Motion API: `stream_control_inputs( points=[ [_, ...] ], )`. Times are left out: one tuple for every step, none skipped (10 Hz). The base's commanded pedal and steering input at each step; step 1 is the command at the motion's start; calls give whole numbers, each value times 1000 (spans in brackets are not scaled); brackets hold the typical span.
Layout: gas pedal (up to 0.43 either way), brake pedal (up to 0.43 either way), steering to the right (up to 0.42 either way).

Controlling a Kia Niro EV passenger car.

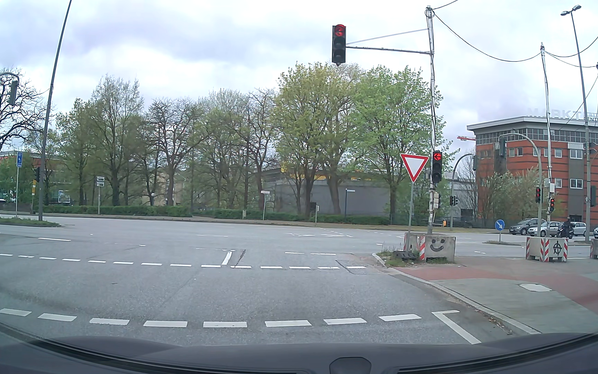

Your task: Follow the waypoints while adhering to traffic rules and regulations

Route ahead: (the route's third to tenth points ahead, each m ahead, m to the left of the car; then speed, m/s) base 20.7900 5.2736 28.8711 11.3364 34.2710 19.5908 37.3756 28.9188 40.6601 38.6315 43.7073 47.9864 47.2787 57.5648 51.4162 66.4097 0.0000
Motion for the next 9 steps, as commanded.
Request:
stream_control_inputs(
  points=[
    [0,244,-9],
    [0,244,-9],
    [0,244,-8],
    [0,244,-8],
    [0,244,-9],
    [0,244,-9],
    [0,244,-8],
    [0,244,-8],
    [0,244,-8]
  ],
)
